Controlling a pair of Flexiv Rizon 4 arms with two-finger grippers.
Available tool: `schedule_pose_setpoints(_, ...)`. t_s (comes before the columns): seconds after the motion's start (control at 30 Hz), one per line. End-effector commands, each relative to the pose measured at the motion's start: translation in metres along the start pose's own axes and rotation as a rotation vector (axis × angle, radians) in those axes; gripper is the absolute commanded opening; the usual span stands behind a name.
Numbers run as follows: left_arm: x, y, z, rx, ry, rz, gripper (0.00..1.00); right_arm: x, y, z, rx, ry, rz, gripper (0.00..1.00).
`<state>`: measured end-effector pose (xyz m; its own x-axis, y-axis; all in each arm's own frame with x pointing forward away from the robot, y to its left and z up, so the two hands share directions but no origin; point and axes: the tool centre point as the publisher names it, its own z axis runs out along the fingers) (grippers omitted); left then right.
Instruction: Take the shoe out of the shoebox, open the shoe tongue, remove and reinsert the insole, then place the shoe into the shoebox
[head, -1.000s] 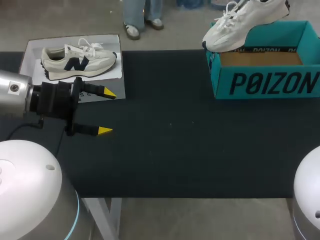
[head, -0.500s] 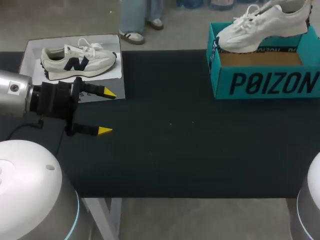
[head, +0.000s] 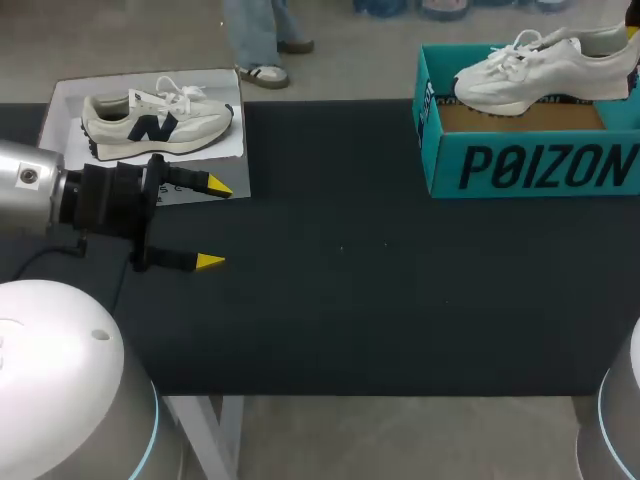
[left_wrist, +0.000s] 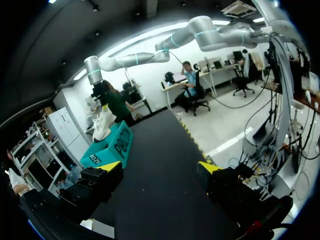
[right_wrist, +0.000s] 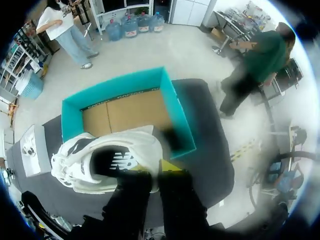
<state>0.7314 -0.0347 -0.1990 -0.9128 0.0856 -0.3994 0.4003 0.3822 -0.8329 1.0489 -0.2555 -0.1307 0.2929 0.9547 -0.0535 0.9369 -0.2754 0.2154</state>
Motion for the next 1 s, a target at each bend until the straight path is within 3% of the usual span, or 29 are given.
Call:
schedule_pose_setpoints(0.03,0.000,0.000,0.000,-0.001,0.002,0.000,1.00,0.001,0.013,0.014,0.023,0.018,0.017,0.00)
schedule_pose_setpoints(0.4,0.000,0.000,0.000,-0.001,0.002,0.000,1.00,-0.003,0.030,0.045,0.057,0.057,0.047,0.00)
schedule_pose_setpoints(0.7,0.000,0.000,0.000,-0.001,0.002,0.000,1.00,-0.010,0.028,0.079,0.092,0.055,0.048,0.00)
schedule_pose_setpoints(1.0,0.000,0.000,0.000,-0.001,0.002,0.000,1.00,-0.015,0.028,0.093,0.101,0.074,0.059,0.00)
